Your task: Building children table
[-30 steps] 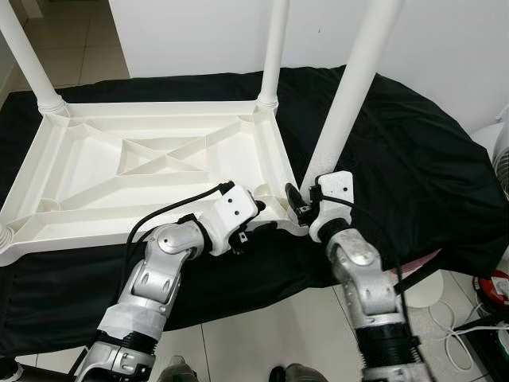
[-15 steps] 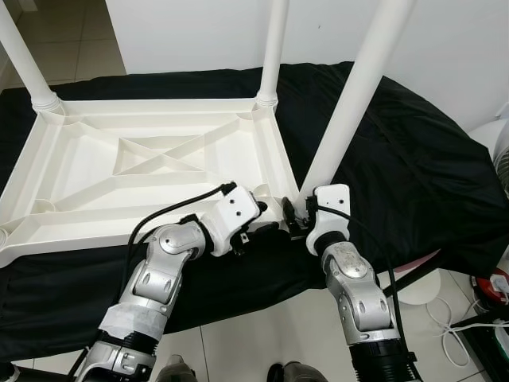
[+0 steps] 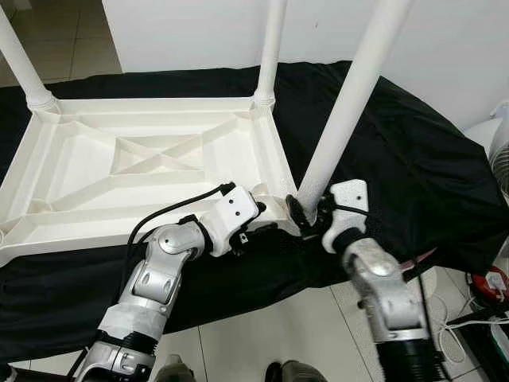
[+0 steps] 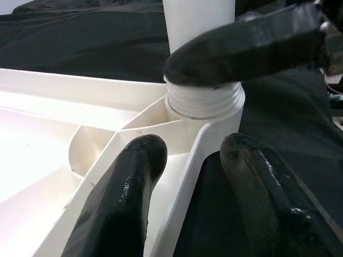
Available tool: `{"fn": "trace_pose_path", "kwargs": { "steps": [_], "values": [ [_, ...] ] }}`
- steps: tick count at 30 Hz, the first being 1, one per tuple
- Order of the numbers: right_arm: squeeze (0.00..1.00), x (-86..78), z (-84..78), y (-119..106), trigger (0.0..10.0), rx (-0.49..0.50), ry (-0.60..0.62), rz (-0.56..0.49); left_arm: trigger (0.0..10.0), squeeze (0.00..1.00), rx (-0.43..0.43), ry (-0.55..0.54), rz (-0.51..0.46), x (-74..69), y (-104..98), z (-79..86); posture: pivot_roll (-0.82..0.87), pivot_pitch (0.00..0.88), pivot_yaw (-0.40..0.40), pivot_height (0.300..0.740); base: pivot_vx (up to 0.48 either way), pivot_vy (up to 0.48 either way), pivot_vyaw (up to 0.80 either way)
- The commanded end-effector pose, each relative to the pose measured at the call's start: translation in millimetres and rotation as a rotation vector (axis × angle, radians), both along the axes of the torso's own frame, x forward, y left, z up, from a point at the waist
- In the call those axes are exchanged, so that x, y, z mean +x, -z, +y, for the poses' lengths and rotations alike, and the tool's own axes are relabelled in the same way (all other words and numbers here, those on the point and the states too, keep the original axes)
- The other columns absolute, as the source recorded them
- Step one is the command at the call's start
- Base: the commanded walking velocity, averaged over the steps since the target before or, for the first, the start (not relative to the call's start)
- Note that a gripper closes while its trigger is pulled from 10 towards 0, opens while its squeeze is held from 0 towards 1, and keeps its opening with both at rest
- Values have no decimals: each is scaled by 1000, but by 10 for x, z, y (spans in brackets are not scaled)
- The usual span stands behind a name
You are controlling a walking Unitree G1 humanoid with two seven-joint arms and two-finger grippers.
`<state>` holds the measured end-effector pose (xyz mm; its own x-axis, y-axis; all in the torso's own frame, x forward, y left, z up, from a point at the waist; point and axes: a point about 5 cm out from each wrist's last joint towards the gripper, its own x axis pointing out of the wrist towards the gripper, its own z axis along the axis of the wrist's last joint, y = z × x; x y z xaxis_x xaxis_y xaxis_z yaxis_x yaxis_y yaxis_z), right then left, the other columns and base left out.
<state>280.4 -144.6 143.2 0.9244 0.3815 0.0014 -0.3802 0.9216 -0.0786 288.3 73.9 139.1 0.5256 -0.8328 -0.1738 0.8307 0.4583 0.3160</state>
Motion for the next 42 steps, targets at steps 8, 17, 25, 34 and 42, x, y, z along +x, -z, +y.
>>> {"fn": "trace_pose_path", "kwargs": {
  "steps": [8,17,25,34,42],
  "values": [
    [0,335,-219,-52,10000,-98,-229,0,10000,0,-21,-84,-30,38,-30,20,-7,29,-36,740,0,0,0],
    [0,503,-66,-112,10000,-117,-299,-23,10000,0,-11,-74,-40,50,-65,37,39,15,-20,740,0,0,0],
    [0,431,-38,-83,10000,-111,-442,-20,10000,0,-4,-62,-39,10,-64,94,56,10,-27,740,0,0,0],
    [0,413,-139,-61,0,-131,-551,-11,10000,0,-11,-25,-36,0,-89,62,46,10,-17,740,0,0,0],
    [0,304,-226,67,0,-130,-567,53,10000,0,-11,-22,-29,-10,-84,56,41,18,-13,740,0,0,0]
  ]
}}
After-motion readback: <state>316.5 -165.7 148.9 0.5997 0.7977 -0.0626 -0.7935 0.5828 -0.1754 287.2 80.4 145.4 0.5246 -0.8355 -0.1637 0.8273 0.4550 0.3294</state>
